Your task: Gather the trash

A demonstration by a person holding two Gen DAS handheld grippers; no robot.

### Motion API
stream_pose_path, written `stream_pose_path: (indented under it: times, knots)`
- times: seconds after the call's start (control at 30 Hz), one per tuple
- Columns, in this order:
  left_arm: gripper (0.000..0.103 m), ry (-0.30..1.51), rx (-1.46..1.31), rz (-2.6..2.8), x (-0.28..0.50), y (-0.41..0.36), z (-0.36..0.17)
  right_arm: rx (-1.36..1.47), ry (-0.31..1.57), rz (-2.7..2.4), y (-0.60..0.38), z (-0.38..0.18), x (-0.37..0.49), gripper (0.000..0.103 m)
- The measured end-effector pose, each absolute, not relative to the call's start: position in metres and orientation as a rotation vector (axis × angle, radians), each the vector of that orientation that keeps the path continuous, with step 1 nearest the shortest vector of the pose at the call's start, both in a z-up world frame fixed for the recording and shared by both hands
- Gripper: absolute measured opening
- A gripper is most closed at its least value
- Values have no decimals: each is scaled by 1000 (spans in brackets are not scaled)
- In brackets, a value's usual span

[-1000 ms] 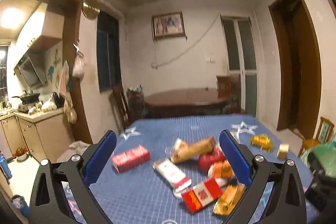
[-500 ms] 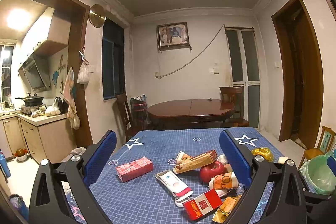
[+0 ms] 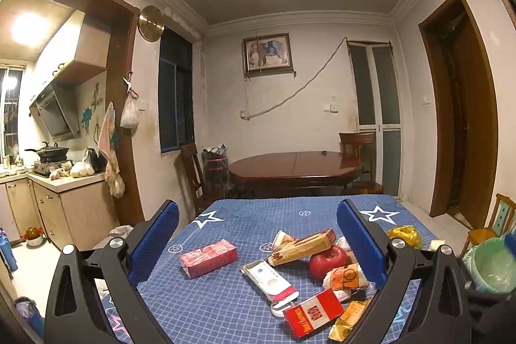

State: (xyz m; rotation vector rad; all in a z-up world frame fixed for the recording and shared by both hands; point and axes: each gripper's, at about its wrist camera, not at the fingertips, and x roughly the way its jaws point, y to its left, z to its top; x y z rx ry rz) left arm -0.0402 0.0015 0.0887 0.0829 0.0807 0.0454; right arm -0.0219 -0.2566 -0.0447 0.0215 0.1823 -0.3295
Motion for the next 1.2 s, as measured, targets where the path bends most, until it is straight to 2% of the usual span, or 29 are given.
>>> stream_pose_path:
  times: [0.33, 0.53, 0.9, 1.2]
  knots:
    - [98, 159, 61, 96, -20, 19, 65, -58, 64, -404, -247, 9, -28, 98]
    - [98, 150, 82, 84, -20, 13, 67, -75, 27, -389, -244, 22, -31, 98]
    - [98, 149, 109, 67, -19, 3, 63, -70, 5, -375, -242, 20, -32, 98]
    - [98, 195, 134, 33, -4, 2, 40, 125, 91, -324, -274, -9, -24, 98]
